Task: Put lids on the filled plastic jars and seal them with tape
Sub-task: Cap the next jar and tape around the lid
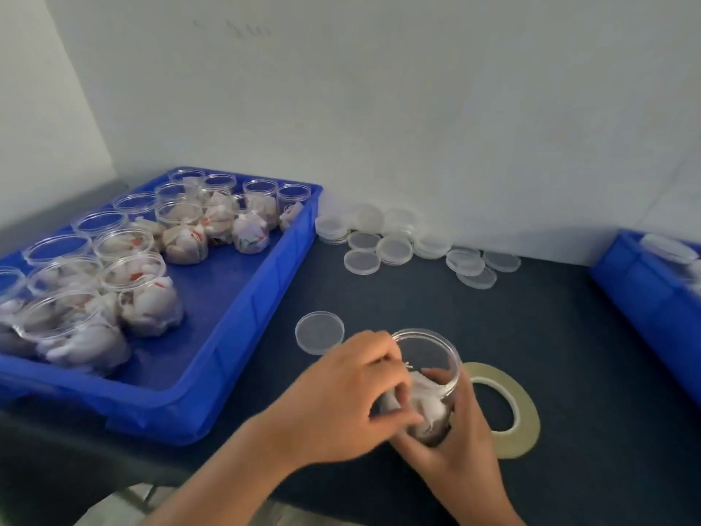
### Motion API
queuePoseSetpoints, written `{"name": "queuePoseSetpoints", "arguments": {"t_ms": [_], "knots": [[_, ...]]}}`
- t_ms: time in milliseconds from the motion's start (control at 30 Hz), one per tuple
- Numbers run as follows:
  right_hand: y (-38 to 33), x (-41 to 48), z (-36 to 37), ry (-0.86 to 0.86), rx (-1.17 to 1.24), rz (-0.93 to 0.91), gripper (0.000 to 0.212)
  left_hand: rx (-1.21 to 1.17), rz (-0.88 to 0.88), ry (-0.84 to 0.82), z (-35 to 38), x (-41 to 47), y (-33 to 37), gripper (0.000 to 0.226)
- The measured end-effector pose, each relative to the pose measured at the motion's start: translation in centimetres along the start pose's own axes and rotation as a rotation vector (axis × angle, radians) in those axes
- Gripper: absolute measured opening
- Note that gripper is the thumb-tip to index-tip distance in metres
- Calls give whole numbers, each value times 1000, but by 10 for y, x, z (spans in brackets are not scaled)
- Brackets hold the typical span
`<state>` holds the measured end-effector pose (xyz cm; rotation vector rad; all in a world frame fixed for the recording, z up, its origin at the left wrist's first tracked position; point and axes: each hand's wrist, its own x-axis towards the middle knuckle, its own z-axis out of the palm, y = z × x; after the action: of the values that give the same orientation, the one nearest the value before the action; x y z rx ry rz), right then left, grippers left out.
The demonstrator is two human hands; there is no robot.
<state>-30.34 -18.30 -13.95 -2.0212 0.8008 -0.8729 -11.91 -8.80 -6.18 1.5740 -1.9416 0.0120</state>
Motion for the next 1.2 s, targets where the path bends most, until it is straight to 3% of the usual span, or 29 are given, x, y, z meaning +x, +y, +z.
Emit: {"name": "queuePoseSetpoints", "arguments": {"t_ms": [67, 133, 200, 233, 300, 367, 667, 733, 833, 867, 933, 1033, 1100, 1200], "knots": [[2, 2, 7, 23, 60, 48, 93, -115, 21, 76, 16, -8, -3, 41], [7, 1, 13, 40, 58, 95, 92, -312, -73, 218, 25, -9, -17, 57], [11, 1, 17, 64, -11, 87, 96, -304, -355, 389, 30, -3, -46, 55], [12, 1, 18, 65, -33, 76, 97, -220, -550, 394, 33, 1, -65, 59], [11, 2, 18, 56, -34, 71, 96, 19, -868, 178, 36, 11, -98, 85], [10, 3, 18, 69, -50, 48, 95, 184, -955, -12, 43, 17, -115, 108], [7, -3, 17, 10, -57, -18, 107, -180, -755, 329, 55, 8, -99, 125], [5, -3, 17, 10, -57, -24, 105, -232, -737, 351, 48, 4, -85, 98], [3, -3, 15, 13, -50, -39, 100, -357, -606, 388, 36, 0, -63, 32], [2, -3, 15, 14, -52, -46, 98, -431, -558, 392, 31, 1, -54, 24], [2, -3, 15, 22, -51, -60, 95, -580, -489, 327, 22, 3, -40, 23], [1, -3, 16, 17, -43, -60, 94, -661, -393, 77, 14, 5, -25, 31], [0, -3, 16, 8, -28, -68, 93, -558, -320, -84, 12, 6, -17, 48], [2, -1, 16, -3, 7, -69, 87, -294, -226, -142, 11, 15, -6, 65]]}}
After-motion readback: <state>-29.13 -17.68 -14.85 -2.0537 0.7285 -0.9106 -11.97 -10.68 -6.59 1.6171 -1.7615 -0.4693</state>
